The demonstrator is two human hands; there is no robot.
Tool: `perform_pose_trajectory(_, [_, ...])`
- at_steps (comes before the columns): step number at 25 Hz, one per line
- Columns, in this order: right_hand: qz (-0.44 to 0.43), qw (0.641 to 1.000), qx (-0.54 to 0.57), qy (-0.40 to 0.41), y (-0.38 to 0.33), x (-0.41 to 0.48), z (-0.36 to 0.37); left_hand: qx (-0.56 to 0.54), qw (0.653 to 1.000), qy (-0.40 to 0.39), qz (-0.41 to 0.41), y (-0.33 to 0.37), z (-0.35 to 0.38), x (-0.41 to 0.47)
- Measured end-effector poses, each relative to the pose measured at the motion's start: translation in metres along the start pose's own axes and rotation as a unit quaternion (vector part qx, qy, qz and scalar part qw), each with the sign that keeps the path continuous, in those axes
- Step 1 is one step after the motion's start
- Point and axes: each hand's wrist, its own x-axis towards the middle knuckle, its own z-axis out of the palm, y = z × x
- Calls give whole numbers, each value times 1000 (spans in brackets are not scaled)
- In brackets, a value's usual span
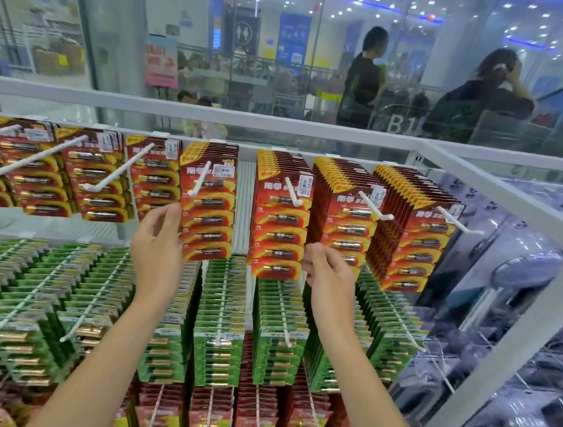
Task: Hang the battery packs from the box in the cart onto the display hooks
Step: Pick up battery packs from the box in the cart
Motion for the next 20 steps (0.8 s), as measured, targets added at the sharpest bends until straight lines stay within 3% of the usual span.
perform_pose_trajectory(7, [75,996,0,40,46,-69,-86,1,997,-20,-76,-8,-22,-110])
perform_pose_trajectory(14, [190,965,2,181,118,-145,-217,33,952,-218,-211,-53,48,-250])
perform_pose_trajectory(20, [254,911,-25,325,155,-236,-351,64,894,-340,-283,-102,129,-370])
